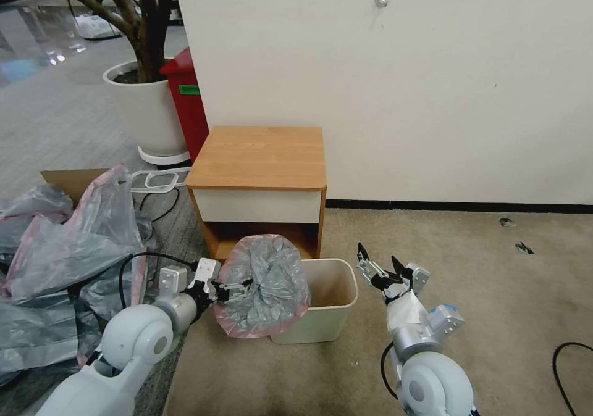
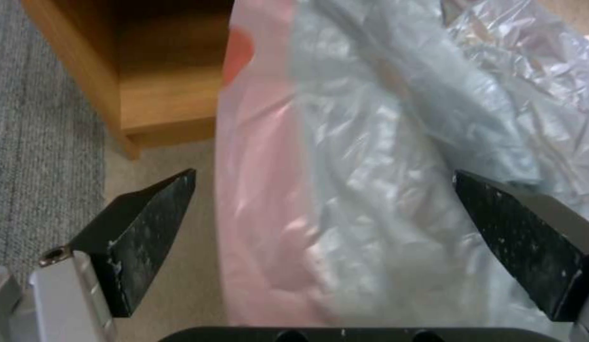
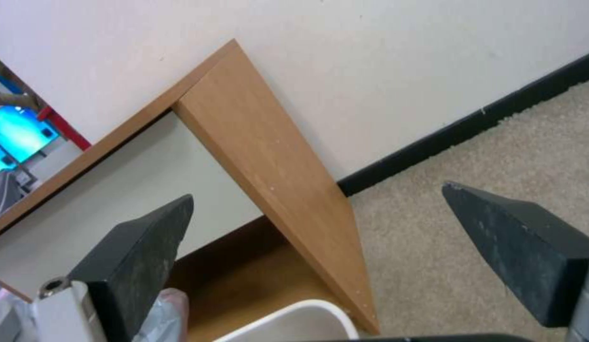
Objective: Pick up the garbage bag from the table and place it over the trash can.
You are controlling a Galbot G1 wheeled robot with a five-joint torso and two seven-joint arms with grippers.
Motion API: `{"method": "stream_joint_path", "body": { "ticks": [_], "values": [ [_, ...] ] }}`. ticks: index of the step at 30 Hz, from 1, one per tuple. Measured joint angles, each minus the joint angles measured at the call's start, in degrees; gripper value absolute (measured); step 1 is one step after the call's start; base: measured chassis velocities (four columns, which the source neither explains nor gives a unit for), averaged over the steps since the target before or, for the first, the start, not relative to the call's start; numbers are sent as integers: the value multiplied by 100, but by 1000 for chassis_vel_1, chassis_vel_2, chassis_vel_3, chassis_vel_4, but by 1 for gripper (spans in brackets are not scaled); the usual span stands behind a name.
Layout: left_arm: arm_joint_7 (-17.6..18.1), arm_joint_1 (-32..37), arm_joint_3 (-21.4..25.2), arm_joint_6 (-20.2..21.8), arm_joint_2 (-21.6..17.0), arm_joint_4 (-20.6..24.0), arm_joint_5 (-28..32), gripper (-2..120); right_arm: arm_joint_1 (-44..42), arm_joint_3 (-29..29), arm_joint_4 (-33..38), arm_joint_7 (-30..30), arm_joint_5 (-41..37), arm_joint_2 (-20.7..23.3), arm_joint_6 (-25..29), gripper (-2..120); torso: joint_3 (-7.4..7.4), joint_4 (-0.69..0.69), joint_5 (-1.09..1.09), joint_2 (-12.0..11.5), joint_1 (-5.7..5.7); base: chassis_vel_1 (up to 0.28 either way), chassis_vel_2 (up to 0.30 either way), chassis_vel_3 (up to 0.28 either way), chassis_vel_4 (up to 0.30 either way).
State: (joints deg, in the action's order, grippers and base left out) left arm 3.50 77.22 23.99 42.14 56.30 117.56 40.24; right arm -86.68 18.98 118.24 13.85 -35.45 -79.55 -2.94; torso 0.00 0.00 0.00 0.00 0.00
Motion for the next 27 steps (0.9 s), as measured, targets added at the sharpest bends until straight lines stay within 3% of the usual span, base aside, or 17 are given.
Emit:
{"method": "stream_joint_path", "body": {
  "ticks": [10,19,27],
  "values": [
    [-3,-382,-382,0,-30,-166,8,100,-67,29,105,-4,45,-8,16,100,0,-1,0,0,0,0,0,0,0],
    [7,-470,-586,0,181,-339,-15,100,-107,84,173,-8,54,-14,27,100,0,0,0,0,0,0,0,0,0],
    [32,-265,-331,-1,192,-150,-18,100,-117,82,131,-27,70,-12,39,100,0,-1,0,0,0,0,0,0,0]
  ]
}}
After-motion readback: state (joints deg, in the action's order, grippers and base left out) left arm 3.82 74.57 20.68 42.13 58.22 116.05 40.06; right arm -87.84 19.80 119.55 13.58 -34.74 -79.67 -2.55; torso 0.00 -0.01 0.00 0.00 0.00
